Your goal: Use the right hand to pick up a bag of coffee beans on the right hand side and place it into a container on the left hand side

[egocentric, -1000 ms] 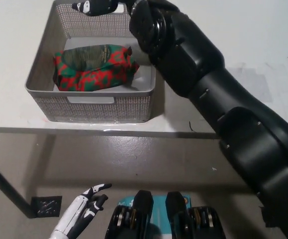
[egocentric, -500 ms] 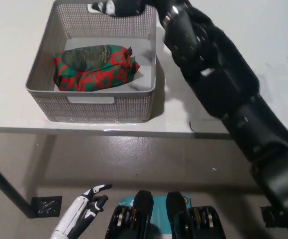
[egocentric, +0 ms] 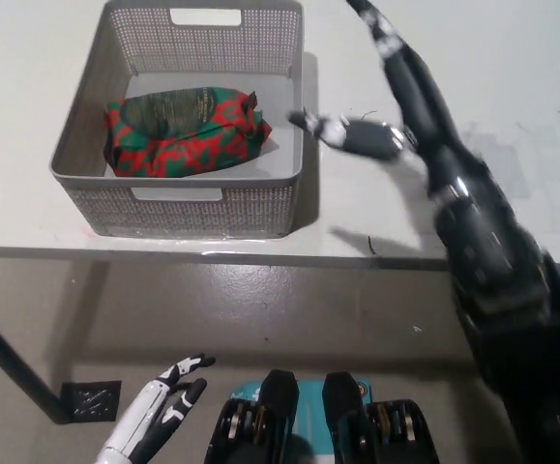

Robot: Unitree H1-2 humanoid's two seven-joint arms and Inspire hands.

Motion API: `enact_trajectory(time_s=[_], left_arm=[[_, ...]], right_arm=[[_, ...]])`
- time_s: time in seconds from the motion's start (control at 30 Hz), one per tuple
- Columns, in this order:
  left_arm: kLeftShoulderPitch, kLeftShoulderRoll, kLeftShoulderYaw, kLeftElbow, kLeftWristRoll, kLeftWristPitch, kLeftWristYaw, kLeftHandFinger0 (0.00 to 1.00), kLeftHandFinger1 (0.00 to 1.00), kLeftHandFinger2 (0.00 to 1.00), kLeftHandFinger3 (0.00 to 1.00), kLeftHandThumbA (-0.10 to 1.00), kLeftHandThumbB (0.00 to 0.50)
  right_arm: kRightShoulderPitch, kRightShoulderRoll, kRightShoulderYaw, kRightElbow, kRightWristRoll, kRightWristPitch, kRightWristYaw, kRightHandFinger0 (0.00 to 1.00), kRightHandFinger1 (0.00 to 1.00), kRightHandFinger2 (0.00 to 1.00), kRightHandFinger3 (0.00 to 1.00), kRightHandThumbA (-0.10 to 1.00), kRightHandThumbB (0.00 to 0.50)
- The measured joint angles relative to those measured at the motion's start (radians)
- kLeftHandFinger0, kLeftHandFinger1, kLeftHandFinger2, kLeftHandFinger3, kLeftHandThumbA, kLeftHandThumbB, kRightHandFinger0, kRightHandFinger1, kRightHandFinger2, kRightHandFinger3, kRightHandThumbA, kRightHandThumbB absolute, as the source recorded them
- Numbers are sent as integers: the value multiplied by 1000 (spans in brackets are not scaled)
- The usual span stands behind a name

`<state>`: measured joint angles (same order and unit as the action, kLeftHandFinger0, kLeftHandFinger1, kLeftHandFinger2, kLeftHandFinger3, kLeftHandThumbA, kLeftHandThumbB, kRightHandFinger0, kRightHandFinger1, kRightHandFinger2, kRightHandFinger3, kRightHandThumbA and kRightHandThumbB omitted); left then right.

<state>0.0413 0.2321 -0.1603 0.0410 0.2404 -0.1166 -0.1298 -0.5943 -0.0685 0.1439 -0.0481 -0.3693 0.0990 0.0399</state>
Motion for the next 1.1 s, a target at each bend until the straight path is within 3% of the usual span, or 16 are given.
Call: enact_trajectory(time_s=[0.1,0.23,0.47,0.53,0.77,1.0,1.1], left_arm=[[0,0,11,0,-1,0,0,1000,1000,1000,1000,1000,387],[0,0,36,1,-3,0,2,1000,1000,1000,1000,1000,379],[-2,-3,54,11,-9,-1,2,1000,1000,1000,1000,1000,406],[-2,-4,57,16,-13,-1,2,1000,1000,1000,1000,1000,407],[-17,-10,69,34,-24,-1,2,1000,1000,1000,1000,1000,393],[-64,-19,102,34,-42,-2,4,1000,1000,1000,1000,1000,390],[-80,-20,106,34,-48,-5,4,1000,1000,1000,1000,1000,383]], right_arm=[[136,1,-34,-99,44,-26,-1,1000,1000,1000,1000,1000,233],[326,2,-69,-146,105,-91,-3,1000,1000,1000,1000,1000,183],[501,6,-67,-48,164,-198,-1,1000,1000,1000,1000,1000,258],[526,7,-64,9,173,-230,0,1000,1000,1000,1000,1000,212],[539,8,-60,198,210,-319,4,1000,1000,1000,1000,981,233],[484,9,-60,329,241,-416,5,1000,1000,1000,1000,1000,189],[467,9,-57,349,247,-454,5,1000,1000,1000,1000,998,197]])
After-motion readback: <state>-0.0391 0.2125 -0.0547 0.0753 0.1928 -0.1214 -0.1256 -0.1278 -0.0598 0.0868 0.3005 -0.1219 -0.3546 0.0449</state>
